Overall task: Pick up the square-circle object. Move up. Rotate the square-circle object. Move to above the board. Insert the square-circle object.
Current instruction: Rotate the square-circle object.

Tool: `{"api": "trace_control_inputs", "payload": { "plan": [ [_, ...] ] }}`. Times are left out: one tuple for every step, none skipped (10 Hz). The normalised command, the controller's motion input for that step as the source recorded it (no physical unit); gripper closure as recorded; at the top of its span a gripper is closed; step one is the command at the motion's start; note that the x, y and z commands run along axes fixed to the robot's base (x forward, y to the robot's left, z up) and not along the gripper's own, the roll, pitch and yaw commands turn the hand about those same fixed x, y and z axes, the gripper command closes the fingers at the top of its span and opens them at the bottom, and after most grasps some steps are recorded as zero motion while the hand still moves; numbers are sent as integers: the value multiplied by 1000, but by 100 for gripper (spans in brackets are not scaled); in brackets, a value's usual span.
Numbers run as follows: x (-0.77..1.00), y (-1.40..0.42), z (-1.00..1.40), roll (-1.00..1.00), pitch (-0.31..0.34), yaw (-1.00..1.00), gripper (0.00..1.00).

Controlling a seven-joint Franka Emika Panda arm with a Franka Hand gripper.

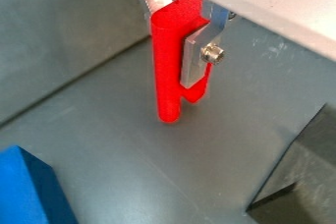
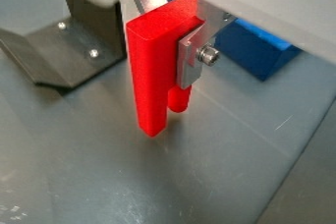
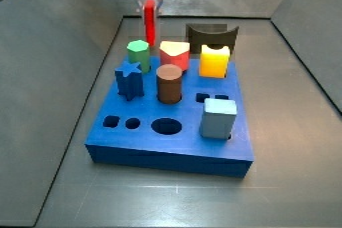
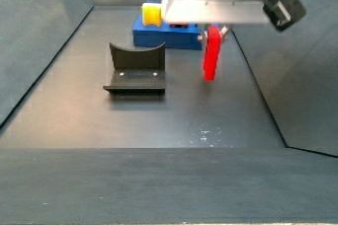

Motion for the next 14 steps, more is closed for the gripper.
{"api": "trace_control_inputs", "payload": {
  "plan": [
    [29,9,-231,91,-30,6,100],
    [0,0,0,97,-17,3,0],
    [0,0,1000,95,4,4,0],
    [-9,-1,1000,92,16,5,0],
    [-23,-6,1000,85,32,6,0],
    [-23,-10,971,75,37,12,0],
    [-20,-11,803,67,41,16,0],
    [-13,-13,566,55,41,20,0],
    [-10,-13,445,49,42,23,0],
    [-5,-14,202,37,49,26,0],
    [0,0,0,5,8,-1000,0],
    [14,13,-60,3,7,-1000,0],
    [19,21,-45,4,6,-1000,0],
    [23,15,-36,4,5,-1000,0]
  ]
}}
